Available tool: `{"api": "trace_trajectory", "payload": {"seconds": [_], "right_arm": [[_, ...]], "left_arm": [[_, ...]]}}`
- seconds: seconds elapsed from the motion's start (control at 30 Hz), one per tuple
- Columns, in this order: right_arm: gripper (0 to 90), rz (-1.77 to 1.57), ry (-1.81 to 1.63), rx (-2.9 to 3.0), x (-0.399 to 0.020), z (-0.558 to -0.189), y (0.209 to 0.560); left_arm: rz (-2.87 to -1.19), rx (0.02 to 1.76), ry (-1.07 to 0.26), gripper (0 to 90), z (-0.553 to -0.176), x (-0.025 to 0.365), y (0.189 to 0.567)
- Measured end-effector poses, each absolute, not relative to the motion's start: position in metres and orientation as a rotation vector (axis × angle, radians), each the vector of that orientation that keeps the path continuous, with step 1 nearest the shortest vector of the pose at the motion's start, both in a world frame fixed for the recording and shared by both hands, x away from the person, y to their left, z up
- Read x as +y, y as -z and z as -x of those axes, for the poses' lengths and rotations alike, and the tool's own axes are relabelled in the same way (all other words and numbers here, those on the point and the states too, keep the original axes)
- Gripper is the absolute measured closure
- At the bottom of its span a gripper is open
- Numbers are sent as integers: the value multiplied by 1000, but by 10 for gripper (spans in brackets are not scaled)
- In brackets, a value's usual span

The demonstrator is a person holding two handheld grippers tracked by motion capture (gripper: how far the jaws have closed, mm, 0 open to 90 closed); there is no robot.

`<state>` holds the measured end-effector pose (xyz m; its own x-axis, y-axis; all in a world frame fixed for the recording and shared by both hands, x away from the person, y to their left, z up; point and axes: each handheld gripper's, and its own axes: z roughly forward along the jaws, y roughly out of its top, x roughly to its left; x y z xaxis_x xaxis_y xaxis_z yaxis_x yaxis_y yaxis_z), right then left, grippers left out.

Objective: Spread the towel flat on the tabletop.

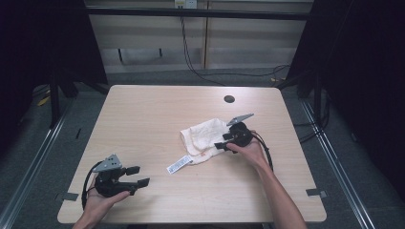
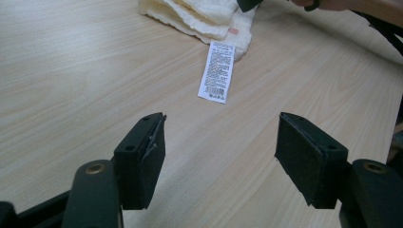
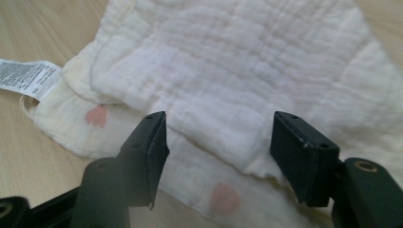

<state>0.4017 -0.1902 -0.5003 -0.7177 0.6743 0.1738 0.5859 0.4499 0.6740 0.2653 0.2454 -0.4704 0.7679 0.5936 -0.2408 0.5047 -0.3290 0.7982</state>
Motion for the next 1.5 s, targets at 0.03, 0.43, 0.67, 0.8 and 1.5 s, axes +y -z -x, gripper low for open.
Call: {"api": "trace_trajectory", "payload": {"seconds": [0.03, 0.43, 0.67, 0.8, 1.5], "right_arm": [[370, -1100, -1120, 2557, -188, -399, 503], [752, -1048, -1023, 2495, -183, -387, 502], [843, -1065, -1055, 2527, -184, -380, 502], [846, -1084, -1066, 2531, -181, -373, 501], [851, -1115, -1076, 2568, -171, -309, 498]], "left_arm": [[-1993, 826, -115, 339, -266, 245, 471], [-2020, 822, -113, 358, -267, 239, 472], [-2016, 834, -116, 345, -268, 241, 472], [-2013, 832, -116, 342, -268, 240, 472], [-2031, 805, -108, 335, -267, 236, 470]]}}
